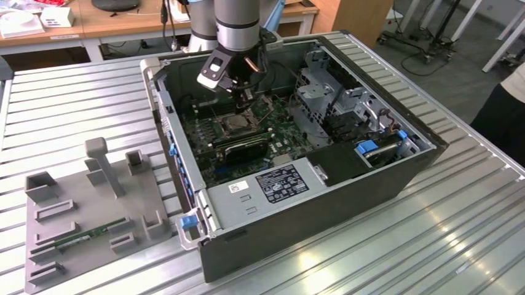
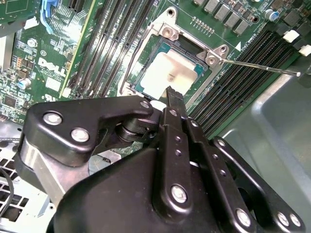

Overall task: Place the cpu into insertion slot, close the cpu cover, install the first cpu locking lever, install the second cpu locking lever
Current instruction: 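Place the cpu into insertion slot, then close the cpu cover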

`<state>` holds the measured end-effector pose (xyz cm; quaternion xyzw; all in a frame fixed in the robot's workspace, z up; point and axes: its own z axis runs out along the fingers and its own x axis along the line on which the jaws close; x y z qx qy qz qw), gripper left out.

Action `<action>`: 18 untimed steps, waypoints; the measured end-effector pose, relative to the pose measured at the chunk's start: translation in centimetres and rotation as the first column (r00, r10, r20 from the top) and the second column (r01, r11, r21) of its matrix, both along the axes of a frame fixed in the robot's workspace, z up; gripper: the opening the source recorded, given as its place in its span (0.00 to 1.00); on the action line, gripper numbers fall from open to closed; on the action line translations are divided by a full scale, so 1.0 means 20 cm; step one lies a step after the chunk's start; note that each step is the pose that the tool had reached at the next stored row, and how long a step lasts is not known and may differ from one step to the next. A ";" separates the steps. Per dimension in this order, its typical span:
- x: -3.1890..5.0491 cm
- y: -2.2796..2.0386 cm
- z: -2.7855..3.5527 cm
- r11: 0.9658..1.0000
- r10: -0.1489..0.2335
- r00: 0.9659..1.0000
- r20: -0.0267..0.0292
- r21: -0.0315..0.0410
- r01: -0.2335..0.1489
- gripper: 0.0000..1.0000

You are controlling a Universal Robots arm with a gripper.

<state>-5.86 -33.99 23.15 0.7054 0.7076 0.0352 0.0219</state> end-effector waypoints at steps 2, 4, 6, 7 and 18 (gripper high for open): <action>0.000 0.000 0.000 1.000 0.000 1.000 -0.005 0.000 0.000 0.11; 0.000 0.000 0.000 1.000 0.000 1.000 -0.006 0.000 0.000 0.11; 0.000 0.000 -0.001 1.000 0.000 1.000 -0.013 0.000 0.000 0.11; 0.000 0.000 -0.001 1.000 0.000 1.000 -0.013 0.000 0.000 0.11; 0.000 0.000 0.020 1.000 0.000 1.000 -0.014 0.000 0.000 0.11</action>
